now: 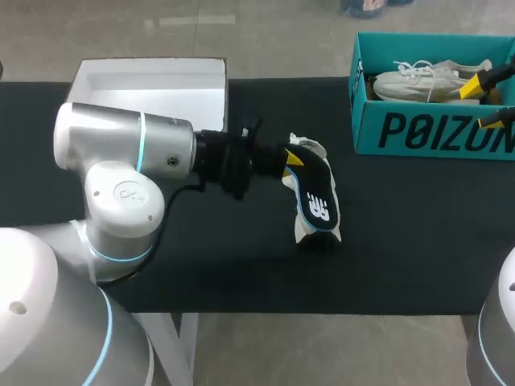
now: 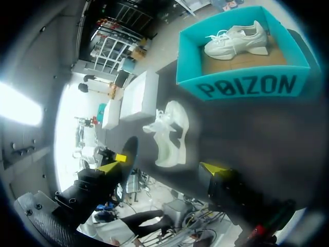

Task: Take the shoe out of the shoebox, open the shoe tongue, remove and reinsert the insole, then place the shoe into the shoebox

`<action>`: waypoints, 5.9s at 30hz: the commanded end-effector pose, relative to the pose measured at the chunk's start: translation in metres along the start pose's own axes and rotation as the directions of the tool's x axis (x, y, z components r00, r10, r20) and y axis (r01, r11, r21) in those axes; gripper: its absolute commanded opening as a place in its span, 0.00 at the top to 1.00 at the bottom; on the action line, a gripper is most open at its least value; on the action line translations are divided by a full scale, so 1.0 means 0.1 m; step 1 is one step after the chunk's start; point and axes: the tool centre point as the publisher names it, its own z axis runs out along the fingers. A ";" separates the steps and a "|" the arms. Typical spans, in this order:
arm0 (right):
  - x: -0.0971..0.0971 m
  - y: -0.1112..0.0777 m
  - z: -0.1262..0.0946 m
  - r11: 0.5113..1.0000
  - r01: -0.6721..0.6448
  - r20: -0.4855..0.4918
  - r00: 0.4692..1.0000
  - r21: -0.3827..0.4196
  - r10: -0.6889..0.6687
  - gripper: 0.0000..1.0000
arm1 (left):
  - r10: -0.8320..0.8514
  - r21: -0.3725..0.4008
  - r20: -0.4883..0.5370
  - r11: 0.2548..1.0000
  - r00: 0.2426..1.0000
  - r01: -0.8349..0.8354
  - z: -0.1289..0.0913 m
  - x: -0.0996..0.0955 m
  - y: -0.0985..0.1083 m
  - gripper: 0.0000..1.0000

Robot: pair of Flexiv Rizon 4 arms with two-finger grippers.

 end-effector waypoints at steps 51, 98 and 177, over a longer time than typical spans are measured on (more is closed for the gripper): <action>0.01 -0.01 0.00 1.000 -0.002 0.003 1.000 0.000 0.002 0.00 | -0.042 0.124 -0.242 0.990 0.969 0.074 0.65 0.62 0.22 1.00; 0.01 -0.01 0.00 1.000 -0.002 0.003 1.000 0.000 0.002 0.00 | 0.007 0.169 -0.505 0.981 0.863 0.091 0.56 0.60 0.28 1.00; 0.01 -0.01 0.00 1.000 -0.002 0.003 1.000 0.000 0.002 0.00 | -0.193 0.035 -0.289 0.977 0.938 0.211 0.79 0.66 0.55 1.00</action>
